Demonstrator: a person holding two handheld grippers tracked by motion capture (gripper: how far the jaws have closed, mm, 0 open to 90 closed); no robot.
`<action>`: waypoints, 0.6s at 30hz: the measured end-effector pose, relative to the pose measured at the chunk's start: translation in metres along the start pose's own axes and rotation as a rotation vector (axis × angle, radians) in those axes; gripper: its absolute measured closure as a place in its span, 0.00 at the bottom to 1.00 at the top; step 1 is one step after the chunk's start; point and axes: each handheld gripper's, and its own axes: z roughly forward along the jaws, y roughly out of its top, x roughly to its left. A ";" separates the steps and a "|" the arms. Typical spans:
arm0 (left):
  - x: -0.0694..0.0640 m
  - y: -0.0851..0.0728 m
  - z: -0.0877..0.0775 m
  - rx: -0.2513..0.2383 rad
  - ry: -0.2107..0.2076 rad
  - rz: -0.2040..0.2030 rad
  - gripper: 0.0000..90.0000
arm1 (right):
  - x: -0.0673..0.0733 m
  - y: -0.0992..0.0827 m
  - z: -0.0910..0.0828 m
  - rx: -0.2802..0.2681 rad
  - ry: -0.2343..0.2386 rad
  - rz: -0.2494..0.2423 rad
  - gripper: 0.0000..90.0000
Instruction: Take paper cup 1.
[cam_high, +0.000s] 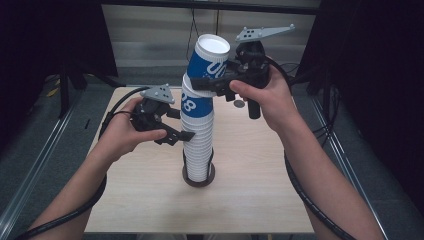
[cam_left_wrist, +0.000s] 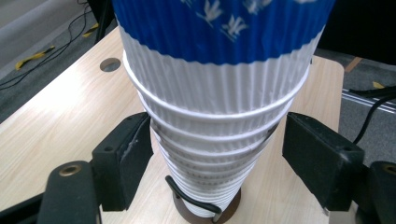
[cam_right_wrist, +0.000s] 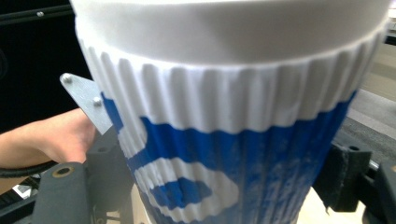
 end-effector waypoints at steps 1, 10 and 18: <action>0.000 -0.001 0.000 0.004 -0.001 -0.002 0.25 | 0.000 0.000 -0.001 -0.003 0.000 0.002 0.23; 0.001 -0.012 0.004 0.028 -0.003 -0.020 0.22 | -0.007 -0.002 -0.014 -0.020 -0.021 0.020 0.23; 0.002 -0.025 0.008 0.059 -0.003 -0.032 0.21 | -0.016 -0.011 -0.029 -0.030 -0.044 0.048 0.23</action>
